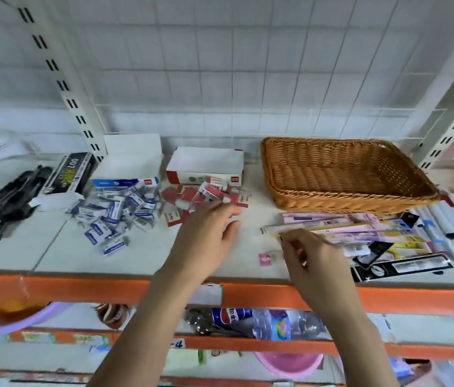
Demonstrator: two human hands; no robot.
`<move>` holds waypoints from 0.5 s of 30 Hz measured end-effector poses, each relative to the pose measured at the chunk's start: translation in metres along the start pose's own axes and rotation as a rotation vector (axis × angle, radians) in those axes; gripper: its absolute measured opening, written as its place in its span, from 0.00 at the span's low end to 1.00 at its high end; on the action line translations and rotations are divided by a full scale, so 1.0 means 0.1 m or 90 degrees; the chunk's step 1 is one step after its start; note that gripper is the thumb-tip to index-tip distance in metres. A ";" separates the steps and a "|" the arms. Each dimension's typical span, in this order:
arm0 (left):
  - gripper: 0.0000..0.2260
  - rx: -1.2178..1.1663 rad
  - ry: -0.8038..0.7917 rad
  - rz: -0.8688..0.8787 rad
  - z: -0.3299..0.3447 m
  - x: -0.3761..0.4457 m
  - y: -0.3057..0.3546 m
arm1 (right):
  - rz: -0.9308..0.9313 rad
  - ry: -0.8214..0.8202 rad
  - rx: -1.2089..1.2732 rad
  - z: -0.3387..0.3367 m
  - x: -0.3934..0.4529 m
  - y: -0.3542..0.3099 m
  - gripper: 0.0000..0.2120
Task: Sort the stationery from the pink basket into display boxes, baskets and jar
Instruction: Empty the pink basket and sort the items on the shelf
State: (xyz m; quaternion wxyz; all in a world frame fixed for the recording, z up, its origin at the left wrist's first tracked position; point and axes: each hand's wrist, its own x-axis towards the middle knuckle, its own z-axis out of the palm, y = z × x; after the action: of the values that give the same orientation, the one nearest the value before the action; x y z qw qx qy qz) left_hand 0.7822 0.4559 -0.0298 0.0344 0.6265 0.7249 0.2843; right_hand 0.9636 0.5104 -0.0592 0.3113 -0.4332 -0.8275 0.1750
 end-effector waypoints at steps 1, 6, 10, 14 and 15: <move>0.10 0.005 0.015 -0.018 -0.14 -0.10 -0.18 | -0.020 -0.008 0.005 0.13 0.03 -0.15 0.03; 0.05 0.014 0.091 -0.097 -0.87 -0.61 -1.25 | -0.094 0.023 -0.010 0.93 0.11 -1.12 0.07; 0.05 0.019 0.115 -0.142 -1.50 -1.08 -2.31 | -0.117 0.021 0.020 1.75 0.12 -2.13 0.04; 0.04 0.038 0.126 -0.182 -2.17 -1.54 -3.27 | -0.133 -0.018 0.056 2.53 0.06 -3.15 0.10; 0.05 0.044 0.144 -0.192 -2.32 -1.63 -3.48 | -0.143 -0.044 0.066 2.70 0.05 -3.38 0.12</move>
State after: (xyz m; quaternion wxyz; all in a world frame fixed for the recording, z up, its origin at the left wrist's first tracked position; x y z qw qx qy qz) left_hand 0.4133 0.2000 -0.0440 -0.0268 0.4755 0.8192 0.3194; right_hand 0.5761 0.3191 -0.0692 0.3222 -0.3145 -0.8710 0.1963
